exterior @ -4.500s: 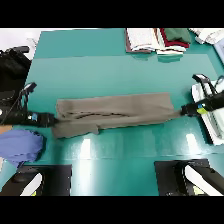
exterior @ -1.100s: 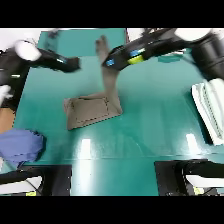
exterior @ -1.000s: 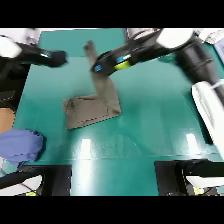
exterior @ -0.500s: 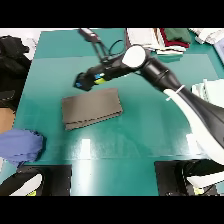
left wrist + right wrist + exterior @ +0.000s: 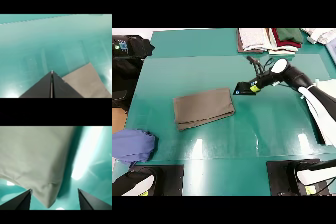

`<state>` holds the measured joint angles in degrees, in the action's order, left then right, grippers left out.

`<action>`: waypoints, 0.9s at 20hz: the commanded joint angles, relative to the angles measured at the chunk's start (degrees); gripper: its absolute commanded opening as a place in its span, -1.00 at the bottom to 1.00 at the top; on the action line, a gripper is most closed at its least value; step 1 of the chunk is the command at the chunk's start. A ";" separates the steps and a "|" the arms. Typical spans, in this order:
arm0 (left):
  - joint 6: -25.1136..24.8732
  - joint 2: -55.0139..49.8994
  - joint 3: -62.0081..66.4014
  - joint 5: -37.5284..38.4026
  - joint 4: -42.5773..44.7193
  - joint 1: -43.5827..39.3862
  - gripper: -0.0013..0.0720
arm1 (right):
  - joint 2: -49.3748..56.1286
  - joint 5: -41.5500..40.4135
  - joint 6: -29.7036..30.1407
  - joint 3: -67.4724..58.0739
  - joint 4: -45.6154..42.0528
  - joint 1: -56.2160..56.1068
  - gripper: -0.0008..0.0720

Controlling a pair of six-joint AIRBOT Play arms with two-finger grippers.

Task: Fold the shirts.

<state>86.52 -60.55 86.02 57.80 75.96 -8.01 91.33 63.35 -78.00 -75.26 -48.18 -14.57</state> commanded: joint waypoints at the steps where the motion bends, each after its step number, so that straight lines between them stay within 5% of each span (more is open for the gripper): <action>1: -0.02 -0.81 -0.02 -0.17 -0.11 -0.46 -0.90 | 6.29 -0.85 1.11 2.12 8.48 0.76 0.81; 5: -0.02 -0.87 -0.02 -0.50 -0.13 -0.46 -0.90 | 14.10 -0.79 1.51 -5.20 11.17 -5.18 0.81; 6: 0.00 -0.87 -0.02 -0.42 -0.15 -0.46 -0.90 | 15.98 -0.92 1.51 -7.43 11.06 -6.78 0.65; 8: 0.02 -0.87 -0.02 -0.15 -0.44 -0.46 -0.90 | 19.08 -1.75 1.53 -11.17 10.99 -9.27 0.17; 10: -0.02 -0.87 -0.02 -0.15 -2.97 -0.48 -0.91 | 20.61 -2.95 2.05 -14.36 10.16 -10.73 -0.90; 18: -1.49 -0.87 -0.02 -1.68 -4.24 -12.59 -0.90 | 5.27 0.11 1.20 -19.39 -10.78 1.66 -0.93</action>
<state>85.62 -61.41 86.00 57.08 71.99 -15.99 102.50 61.36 -76.07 -93.67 -49.65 -18.35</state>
